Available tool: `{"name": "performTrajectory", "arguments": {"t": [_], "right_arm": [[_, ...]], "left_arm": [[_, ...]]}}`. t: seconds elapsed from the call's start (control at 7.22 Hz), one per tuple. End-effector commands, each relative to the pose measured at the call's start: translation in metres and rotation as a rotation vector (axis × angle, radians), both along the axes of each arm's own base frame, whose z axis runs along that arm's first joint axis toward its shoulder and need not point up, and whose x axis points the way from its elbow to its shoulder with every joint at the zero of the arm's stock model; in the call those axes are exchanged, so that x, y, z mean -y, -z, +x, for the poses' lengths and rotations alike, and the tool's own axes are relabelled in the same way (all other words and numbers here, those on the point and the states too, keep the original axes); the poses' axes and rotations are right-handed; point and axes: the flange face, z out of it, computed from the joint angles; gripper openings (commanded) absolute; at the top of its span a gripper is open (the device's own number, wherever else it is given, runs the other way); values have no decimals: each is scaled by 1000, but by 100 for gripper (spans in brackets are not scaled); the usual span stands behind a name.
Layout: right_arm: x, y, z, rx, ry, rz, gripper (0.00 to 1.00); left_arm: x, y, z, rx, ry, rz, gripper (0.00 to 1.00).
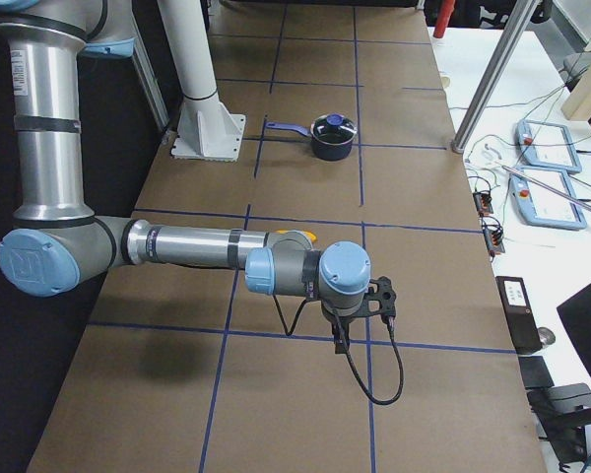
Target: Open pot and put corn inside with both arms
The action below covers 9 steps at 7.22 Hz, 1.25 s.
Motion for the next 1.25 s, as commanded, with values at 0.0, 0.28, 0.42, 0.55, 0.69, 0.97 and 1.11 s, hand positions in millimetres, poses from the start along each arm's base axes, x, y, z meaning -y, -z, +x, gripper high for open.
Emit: {"name": "performTrajectory", "arguments": {"t": [0.0, 0.28, 0.42, 0.55, 0.69, 0.97, 1.11], "right_arm": [[1, 1, -1, 0, 2, 3, 100], [4, 3, 0, -1, 2, 7, 100], [4, 3, 0, -1, 2, 7, 100], [4, 3, 0, -1, 2, 7, 100], [4, 3, 0, -1, 2, 7, 100], [4, 3, 0, 0, 2, 6, 100], [4, 2, 0, 0, 2, 4, 100]], "left_arm": [[19, 56, 26, -6, -17, 69, 100], [73, 128, 75, 25, -99, 113, 100], [80, 145, 92, 51, -125, 142, 100], [83, 158, 104, 46, -143, 169, 100], [83, 174, 110, 38, -135, 182, 100], [51, 239, 177, 106, -106, 212, 100], [34, 272, 211, 133, -122, 199, 100]]}}
